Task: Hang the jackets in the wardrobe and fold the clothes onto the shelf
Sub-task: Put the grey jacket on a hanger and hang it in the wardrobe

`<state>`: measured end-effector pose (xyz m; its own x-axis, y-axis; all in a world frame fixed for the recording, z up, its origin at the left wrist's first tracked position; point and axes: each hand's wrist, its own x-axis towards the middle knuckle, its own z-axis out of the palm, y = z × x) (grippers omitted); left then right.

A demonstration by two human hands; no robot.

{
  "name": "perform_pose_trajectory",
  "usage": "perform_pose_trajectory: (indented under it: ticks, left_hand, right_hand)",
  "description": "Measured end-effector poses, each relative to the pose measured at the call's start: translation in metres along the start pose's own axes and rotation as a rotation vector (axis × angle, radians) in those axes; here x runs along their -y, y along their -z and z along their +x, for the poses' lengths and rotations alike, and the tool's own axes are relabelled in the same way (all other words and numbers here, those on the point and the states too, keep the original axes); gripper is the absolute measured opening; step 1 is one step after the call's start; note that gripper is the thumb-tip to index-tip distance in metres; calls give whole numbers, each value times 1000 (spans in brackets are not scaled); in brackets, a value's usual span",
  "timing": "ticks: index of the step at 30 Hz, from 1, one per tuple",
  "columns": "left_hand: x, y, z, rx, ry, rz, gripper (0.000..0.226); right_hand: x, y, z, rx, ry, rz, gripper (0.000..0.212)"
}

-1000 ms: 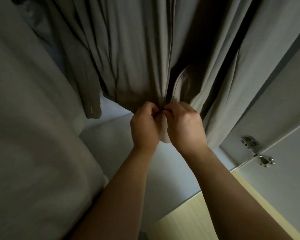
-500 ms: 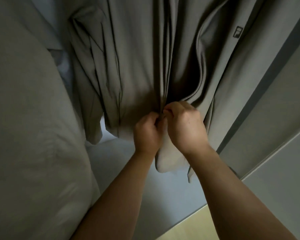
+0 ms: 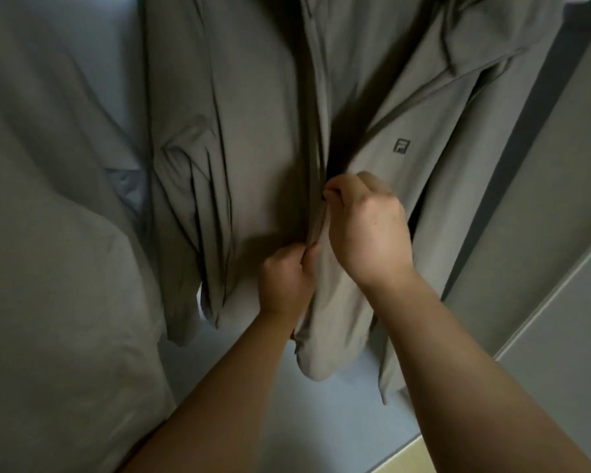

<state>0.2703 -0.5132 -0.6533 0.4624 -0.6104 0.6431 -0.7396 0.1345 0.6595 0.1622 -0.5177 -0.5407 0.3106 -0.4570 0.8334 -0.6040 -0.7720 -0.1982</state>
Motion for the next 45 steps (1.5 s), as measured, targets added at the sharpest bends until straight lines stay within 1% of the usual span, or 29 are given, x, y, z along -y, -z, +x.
perform_pose_trajectory:
  ticks: [2, 4, 6, 7, 8, 9, 12, 14, 16, 19, 23, 25, 28, 31, 34, 36, 39, 41, 43, 45]
  left_hand:
    - [-6, 4, 7, 29, 14, -15, 36]
    - [-22, 11, 25, -54, -37, -34, 30]
    - [-42, 16, 48, -165, -113, -60, 31]
    - [-48, 16, 56, -182, -145, -48, 25]
    - [-51, 15, 61, -177, -161, -24, 16]
    - [-51, 15, 63, -164, -150, -2, 14]
    - [-41, 12, 59, -132, -120, -18, 27]
    - [-50, 15, 69, -125, -92, -51, 25]
    - [-71, 22, 92, -187, -133, -47, 19]
    - [-91, 28, 115, -239, -253, -30, 10]
    - [-85, 26, 120, -186, -222, -80, 33]
    - [-94, 31, 130, -193, -265, -87, 31]
    - [-121, 46, 154, -284, -373, -113, 24]
    - [-126, 49, 165, -292, -384, -90, 17]
    - [-115, 43, 161, -265, -380, -89, 25]
    - [-113, 41, 161, -263, -385, -81, 29]
    - [-114, 43, 164, -271, -416, -44, 31]
    - [-117, 43, 165, -292, -469, -29, 33]
    - [-118, 43, 167, -302, -510, -14, 33]
    - [-117, 42, 168, -298, -538, -25, 31]
  right_hand:
    - [1, 7, 14, -56, 8, -9, 21]
    - [3, 9, 18, -39, 9, -2, 20]
    - [8, 9, 19, -10, 18, 10, 23]
    - [9, 10, 22, -4, 33, 10, 24]
    - [10, 13, 28, -13, 52, 1, 25]
    - [10, 18, 36, -40, 70, -11, 25]
    - [7, 34, 69, -167, 98, -32, 21]
    - [8, 39, 81, -187, 111, -58, 18]
    - [14, 40, 85, -168, 140, -69, 18]
    - [18, 45, 97, -149, 184, -96, 15]
    - [16, 64, 135, -284, 177, -117, 18]
    - [18, 68, 142, -311, 190, -128, 18]
    - [23, 67, 138, -306, 221, -141, 15]
    - [24, 74, 148, -299, 253, -237, 11]
    - [27, 93, 173, -396, 219, -359, 9]
    - [33, 98, 180, -447, 230, -419, 6]
    - [35, 97, 188, -414, 259, -477, 8]
    - [30, 103, 201, -430, 196, -474, 14]
    - [25, 109, 211, -454, 152, -420, 18]
    - [21, 108, 205, -405, 184, -357, 20]
